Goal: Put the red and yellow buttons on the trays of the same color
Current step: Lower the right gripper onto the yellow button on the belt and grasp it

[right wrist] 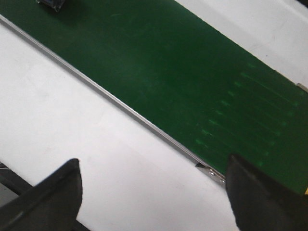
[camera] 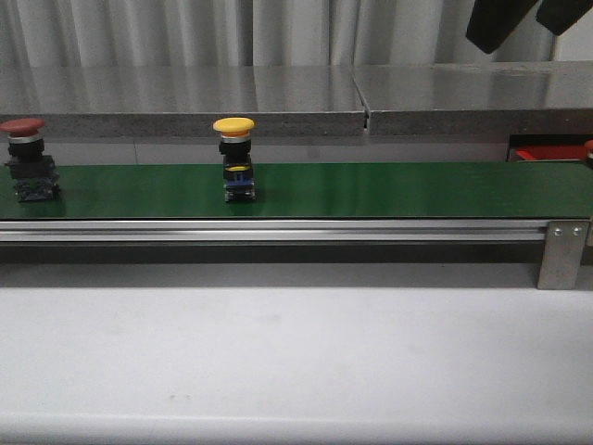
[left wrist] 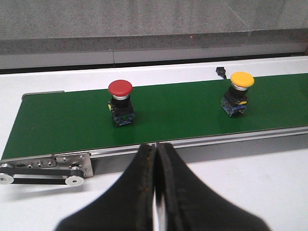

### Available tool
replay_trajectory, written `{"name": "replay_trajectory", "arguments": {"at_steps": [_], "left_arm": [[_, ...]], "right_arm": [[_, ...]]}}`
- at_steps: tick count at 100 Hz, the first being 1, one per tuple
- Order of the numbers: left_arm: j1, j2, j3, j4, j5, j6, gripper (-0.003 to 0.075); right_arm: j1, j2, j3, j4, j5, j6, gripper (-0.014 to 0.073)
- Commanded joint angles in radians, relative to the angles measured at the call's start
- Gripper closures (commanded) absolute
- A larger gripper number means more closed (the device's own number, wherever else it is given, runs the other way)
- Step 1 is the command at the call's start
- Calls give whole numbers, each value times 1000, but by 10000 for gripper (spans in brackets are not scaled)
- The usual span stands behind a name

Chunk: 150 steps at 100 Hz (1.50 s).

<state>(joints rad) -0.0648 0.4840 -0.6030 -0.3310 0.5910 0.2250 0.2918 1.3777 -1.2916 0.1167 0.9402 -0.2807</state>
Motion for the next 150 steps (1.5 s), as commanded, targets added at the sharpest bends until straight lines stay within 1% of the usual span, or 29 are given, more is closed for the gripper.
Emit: {"name": "replay_trajectory", "arguments": {"at_steps": [1, 17, 27, 39, 54, 78, 92, 105, 126, 150], "left_arm": [[-5, 6, -25, -14, -62, -2, 741], [-5, 6, -25, -14, -62, -2, 741], [-5, 6, -25, -14, -62, -2, 741], [-5, 6, -25, -14, -62, -2, 741], [-5, 6, -25, -14, -62, -2, 741], [-5, 6, -25, -14, -62, -2, 741], [-5, 6, -25, -14, -62, -2, 741], [-5, 6, -25, -14, -62, -2, 741], [-5, 6, -25, -14, -62, -2, 741], [-5, 6, -25, -14, -62, -2, 741]], "right_arm": [[-6, -23, -38, -20, 0, -26, -10], [-6, -14, -38, -19, 6, -24, -10], [-6, 2, -38, -12, 46, -22, -10], [-6, 21, -38, 9, 54, 22, -10], [-6, 53, -38, 47, -71, -24, -10], [-1, 136, -38, 128, -184, -131, -10], [23, 173, -38, 175, -269, -196, -10], [51, 213, -38, 187, -339, -218, -10], [90, 268, -45, 209, -394, -218, -10], [105, 336, -119, 270, -396, -207, -10]]}}
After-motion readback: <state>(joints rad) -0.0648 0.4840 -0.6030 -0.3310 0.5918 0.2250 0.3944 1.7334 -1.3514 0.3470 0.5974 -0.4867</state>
